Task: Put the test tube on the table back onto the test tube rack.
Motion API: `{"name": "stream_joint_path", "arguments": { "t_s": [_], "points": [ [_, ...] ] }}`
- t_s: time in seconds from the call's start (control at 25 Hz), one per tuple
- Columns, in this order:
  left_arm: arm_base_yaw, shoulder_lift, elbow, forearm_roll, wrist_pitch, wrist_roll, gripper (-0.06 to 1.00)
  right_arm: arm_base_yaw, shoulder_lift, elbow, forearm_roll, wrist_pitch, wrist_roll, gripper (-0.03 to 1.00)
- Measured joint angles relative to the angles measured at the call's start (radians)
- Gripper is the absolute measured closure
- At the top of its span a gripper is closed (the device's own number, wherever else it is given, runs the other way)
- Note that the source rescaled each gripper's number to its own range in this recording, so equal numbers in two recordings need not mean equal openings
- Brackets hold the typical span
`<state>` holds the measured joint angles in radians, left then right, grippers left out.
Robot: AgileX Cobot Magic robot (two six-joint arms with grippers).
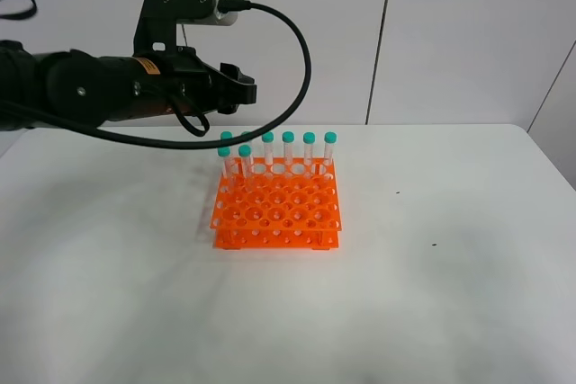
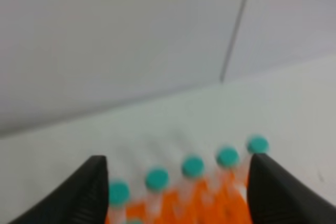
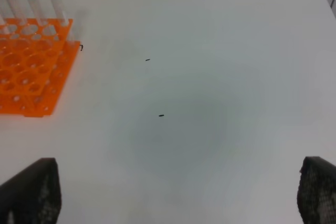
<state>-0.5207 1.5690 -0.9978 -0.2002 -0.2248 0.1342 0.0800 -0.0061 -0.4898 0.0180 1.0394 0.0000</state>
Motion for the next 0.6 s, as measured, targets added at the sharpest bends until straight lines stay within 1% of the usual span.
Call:
{"name": "stream_joint_path", "arguments": {
  "t_s": [0.08,0.2,0.36,0.4,0.52,0.6],
  "points": [
    [0.000,-0.026,-0.034,0.000,0.174,0.002,0.04,0.000,0.000,0.000,0.000,0.000,0.000,-0.03],
    [0.019,-0.019,-0.110,0.000,0.425,0.002,0.02,0.000,0.000,0.000,0.000,0.000,0.000,-0.03],
    [0.099,0.071,-0.272,0.000,0.762,0.002,0.01,0.000,0.000,0.000,0.000,0.000,0.000,-0.03],
    [0.123,0.106,-0.313,0.004,0.832,0.002,0.01,0.000,0.000,0.000,0.000,0.000,0.000,-0.03],
    [0.181,0.206,-0.460,0.055,1.052,-0.007,0.01,0.000,0.000,0.000,0.000,0.000,0.000,-0.03],
    [0.214,0.255,-0.534,0.111,1.154,-0.036,0.01,0.000,0.000,0.000,0.000,0.000,0.000,-0.03]
  ]
}}
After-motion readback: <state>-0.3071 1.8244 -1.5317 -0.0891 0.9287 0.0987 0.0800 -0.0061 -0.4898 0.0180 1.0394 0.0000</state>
